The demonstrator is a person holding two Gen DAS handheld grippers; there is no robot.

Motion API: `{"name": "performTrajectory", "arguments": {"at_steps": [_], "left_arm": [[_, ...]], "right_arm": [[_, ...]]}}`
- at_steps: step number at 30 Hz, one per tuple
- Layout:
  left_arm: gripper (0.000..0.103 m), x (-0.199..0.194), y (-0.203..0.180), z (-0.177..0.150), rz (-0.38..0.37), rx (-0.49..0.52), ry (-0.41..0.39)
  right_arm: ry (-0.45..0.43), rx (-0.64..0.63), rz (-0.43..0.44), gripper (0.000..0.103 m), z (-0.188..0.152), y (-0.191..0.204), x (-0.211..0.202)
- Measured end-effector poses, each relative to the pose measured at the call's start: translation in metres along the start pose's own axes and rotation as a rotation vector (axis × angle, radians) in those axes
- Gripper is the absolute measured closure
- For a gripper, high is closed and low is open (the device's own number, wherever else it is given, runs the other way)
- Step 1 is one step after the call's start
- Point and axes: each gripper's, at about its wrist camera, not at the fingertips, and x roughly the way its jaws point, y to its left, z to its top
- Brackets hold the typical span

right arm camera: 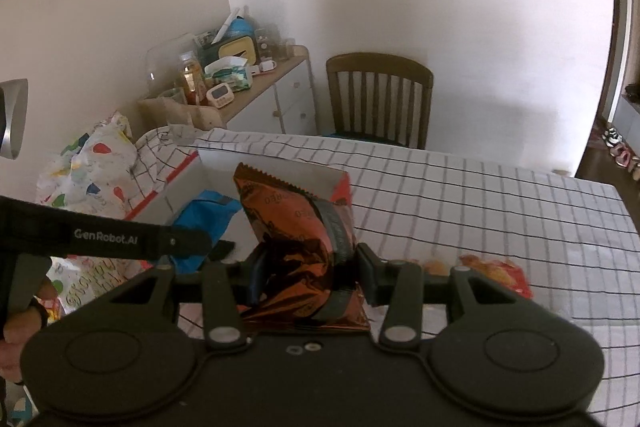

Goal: Organize snacks
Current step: 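Carry the blue packet and brown foil bag over the red box with both tools, then open the left tool releasing the blue packet while the right tool releases the foil bag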

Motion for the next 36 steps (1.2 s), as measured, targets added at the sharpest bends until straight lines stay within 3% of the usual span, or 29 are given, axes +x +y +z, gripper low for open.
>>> {"name": "performTrajectory", "arguments": {"at_steps": [18, 36], "left_arm": [[0.061, 0.064, 0.098, 0.032, 0.129, -0.069, 0.060], [0.061, 0.132, 0.110, 0.034, 0.182, -0.040, 0.192]], "right_arm": [[0.091, -0.054, -0.023, 0.059, 0.014, 0.061, 0.103], [0.234, -0.122, -0.074, 0.059, -0.001, 0.079, 0.180]]}}
